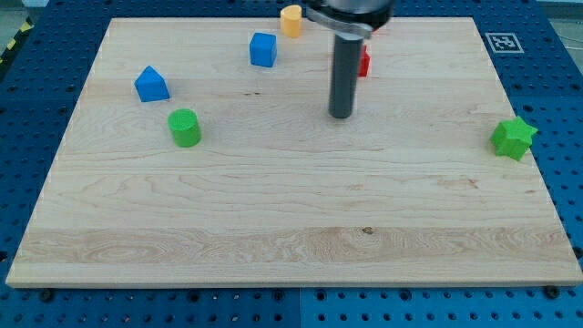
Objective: Keep the red star at the bottom right to the yellow hexagon
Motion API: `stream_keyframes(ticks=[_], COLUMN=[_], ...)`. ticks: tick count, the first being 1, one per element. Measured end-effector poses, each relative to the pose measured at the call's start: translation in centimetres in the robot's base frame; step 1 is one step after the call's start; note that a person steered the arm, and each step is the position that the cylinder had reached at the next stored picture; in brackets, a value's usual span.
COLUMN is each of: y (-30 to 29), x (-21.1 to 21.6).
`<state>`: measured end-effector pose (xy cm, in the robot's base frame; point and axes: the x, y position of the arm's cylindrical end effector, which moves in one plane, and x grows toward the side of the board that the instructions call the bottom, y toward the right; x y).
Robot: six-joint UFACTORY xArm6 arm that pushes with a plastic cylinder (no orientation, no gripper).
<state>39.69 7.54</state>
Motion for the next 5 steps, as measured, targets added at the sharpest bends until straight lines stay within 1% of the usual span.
stream_keyframes(ticks=[1,2,4,5], y=[2.6,3.3,2.4,2.4], x=[-1.7,-3.8,-5.0,-7.0])
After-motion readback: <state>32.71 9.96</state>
